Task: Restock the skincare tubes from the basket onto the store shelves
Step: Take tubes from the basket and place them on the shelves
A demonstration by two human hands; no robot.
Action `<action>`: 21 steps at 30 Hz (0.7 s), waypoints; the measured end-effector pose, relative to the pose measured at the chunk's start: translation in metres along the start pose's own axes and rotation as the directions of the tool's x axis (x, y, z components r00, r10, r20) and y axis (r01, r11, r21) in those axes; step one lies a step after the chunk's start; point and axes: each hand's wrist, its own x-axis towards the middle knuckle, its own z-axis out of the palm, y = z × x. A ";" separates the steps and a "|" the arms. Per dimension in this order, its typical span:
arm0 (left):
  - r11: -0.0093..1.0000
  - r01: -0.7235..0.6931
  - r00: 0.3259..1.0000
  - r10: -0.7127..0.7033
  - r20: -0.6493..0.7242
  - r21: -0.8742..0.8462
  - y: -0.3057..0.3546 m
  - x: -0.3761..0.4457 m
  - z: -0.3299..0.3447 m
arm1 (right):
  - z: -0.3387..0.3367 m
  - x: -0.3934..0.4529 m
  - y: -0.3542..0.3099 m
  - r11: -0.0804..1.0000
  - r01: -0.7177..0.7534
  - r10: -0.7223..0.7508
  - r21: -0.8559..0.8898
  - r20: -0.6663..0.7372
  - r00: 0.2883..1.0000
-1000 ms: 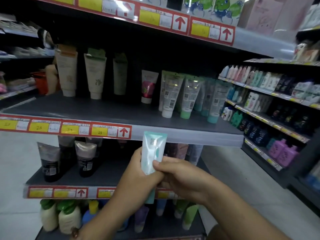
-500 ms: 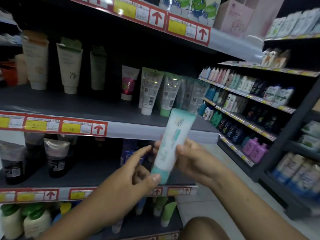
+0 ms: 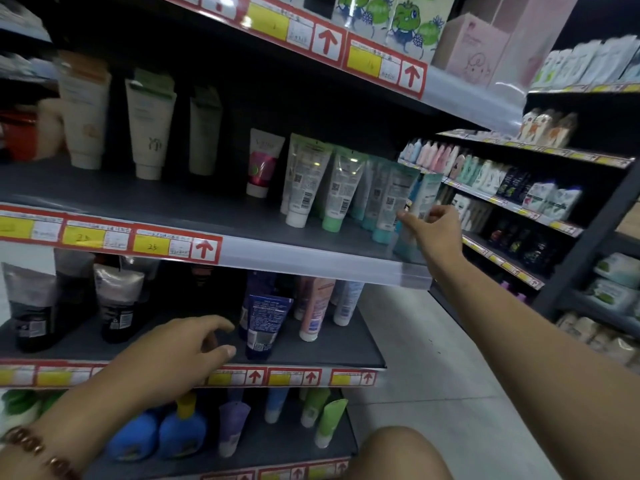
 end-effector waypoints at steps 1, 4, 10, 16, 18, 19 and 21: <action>1.000 0.001 1.000 -0.001 0.007 -0.001 -0.001 0.000 0.000 | 0.001 0.002 0.003 1.000 -0.004 0.004 -0.004 -0.005 1.000; 1.000 0.009 1.000 -0.009 0.016 -0.009 -0.004 -0.003 -0.003 | 0.002 0.001 0.008 1.000 -0.013 0.013 -0.003 -0.024 1.000; 0.999 0.036 0.999 -0.035 0.032 -0.013 -0.012 -0.010 -0.011 | 0.001 -0.021 0.003 0.997 0.015 -0.019 -0.078 -0.052 0.998; 0.991 0.117 0.988 -0.123 0.098 0.062 -0.036 -0.032 -0.022 | 0.033 -0.153 -0.019 0.880 0.470 -0.454 -0.071 0.166 0.875; 0.976 0.162 0.976 -0.180 0.119 0.146 -0.056 -0.045 -0.024 | 0.063 -0.209 -0.018 0.848 0.530 -0.461 -0.017 0.470 0.753; 0.967 0.188 0.969 -0.211 0.128 0.173 -0.067 -0.054 -0.025 | 0.079 -0.236 -0.017 0.837 0.547 -0.439 0.006 0.604 0.665; 0.949 0.229 0.952 -0.265 0.156 0.216 -0.092 -0.078 -0.030 | 0.116 -0.286 -0.017 0.825 0.564 -0.379 0.049 0.787 0.487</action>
